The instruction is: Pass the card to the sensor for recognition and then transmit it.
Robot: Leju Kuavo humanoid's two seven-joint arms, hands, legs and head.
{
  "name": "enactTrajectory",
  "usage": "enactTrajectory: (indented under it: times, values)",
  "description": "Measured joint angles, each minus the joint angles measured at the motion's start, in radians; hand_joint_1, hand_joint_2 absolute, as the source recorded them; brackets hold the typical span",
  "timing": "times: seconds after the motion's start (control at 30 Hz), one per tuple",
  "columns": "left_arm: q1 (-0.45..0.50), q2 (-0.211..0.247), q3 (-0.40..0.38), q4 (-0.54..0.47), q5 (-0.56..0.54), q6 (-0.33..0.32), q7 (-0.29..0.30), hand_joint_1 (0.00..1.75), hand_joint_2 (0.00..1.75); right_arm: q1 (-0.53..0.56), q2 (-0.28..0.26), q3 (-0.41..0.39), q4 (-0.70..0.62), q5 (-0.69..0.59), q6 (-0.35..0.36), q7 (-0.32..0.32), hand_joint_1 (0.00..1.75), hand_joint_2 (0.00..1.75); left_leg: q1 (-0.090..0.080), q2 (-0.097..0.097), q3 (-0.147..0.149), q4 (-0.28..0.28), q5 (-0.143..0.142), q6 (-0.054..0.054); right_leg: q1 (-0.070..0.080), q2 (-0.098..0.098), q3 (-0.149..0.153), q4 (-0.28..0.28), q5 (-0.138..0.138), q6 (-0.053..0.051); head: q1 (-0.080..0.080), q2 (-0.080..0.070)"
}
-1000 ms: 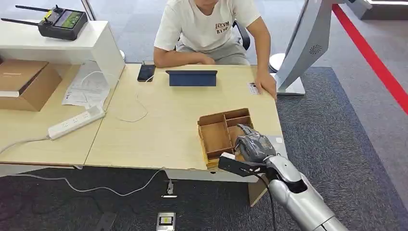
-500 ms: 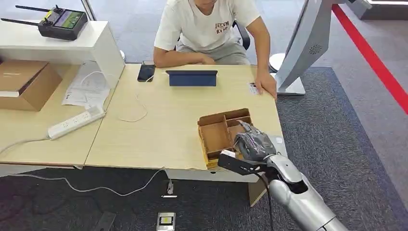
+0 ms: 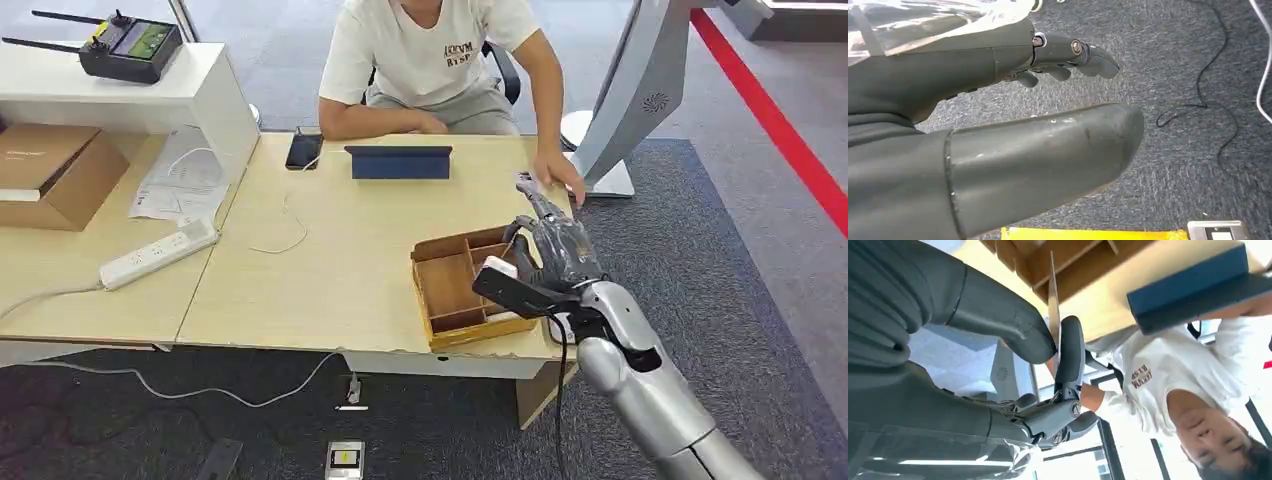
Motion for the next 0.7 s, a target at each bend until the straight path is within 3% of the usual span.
enactTrajectory:
  times: [0.2,0.37,0.53,0.7]
  values:
    - [-0.004,-0.001,-0.011,0.000,-0.014,0.000,-0.002,0.00,0.00,-0.046,0.002,-0.026,-0.016,0.003,-0.001,-0.028,1.75,1.75,0.000,0.000,0.000,0.000,0.000,0.000,0.000,0.000,0.000,0.000,0.000,0.000,0.000,0.000]
    - [-0.012,-0.003,-0.025,0.000,-0.036,-0.009,0.010,0.00,0.00,-0.135,0.021,-0.037,0.022,-0.002,-0.003,-0.099,1.75,1.75,0.000,0.000,0.000,0.000,0.000,0.000,0.000,0.000,0.000,0.000,0.000,0.000,0.000,0.000]
    - [-0.029,-0.010,-0.051,0.000,-0.059,-0.022,0.026,0.00,0.00,-0.307,0.071,-0.037,0.200,0.006,-0.050,-0.206,1.75,1.75,0.000,0.000,-0.001,0.000,0.001,0.000,0.000,0.000,0.000,0.001,0.002,0.000,0.000,0.000]
    - [-0.042,-0.019,-0.077,-0.001,-0.073,-0.024,0.038,0.00,0.00,-0.488,0.132,-0.030,0.398,0.029,-0.057,-0.228,1.75,1.75,0.000,0.000,-0.001,0.000,0.001,0.000,0.000,0.000,0.000,0.001,0.002,0.000,0.000,0.000]
